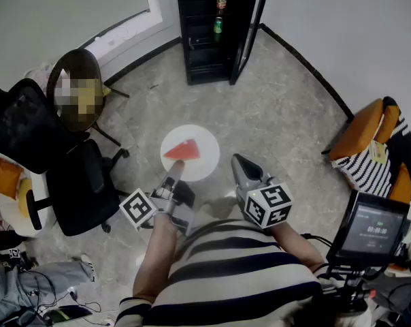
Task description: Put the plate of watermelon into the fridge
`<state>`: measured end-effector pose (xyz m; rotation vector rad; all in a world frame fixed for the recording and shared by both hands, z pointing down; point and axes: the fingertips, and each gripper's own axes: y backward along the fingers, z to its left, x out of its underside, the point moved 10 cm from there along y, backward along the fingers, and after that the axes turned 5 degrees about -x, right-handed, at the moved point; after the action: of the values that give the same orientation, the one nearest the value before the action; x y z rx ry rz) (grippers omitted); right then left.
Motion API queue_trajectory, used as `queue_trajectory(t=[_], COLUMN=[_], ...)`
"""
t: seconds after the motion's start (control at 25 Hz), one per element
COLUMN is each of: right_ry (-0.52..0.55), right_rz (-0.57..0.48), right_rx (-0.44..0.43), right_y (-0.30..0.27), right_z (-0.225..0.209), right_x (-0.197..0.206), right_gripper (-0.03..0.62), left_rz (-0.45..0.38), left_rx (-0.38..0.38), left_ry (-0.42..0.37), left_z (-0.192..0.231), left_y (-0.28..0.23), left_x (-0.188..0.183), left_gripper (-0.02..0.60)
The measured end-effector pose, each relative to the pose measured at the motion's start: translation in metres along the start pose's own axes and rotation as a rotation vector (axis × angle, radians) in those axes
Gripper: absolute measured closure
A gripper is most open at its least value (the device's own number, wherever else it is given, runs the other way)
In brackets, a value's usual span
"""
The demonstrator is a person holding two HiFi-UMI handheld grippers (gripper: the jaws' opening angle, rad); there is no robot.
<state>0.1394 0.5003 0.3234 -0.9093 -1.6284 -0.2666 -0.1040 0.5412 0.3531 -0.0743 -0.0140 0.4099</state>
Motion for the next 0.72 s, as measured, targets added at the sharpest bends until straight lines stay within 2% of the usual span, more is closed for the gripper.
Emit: queue_trajectory(t=[0.72], right_ry=[0.049], right_rz=[-0.035], right_rx=[-0.013], right_y=[-0.005], right_z=[0.010], right_x=[-0.003], right_gripper=[0.595], left_rz=[0.034], left_rx=[-0.009], left_ry=[-0.019], left_z=[-0.005], left_y=[-0.007], left_x=[-0.003], left_gripper=[0.560])
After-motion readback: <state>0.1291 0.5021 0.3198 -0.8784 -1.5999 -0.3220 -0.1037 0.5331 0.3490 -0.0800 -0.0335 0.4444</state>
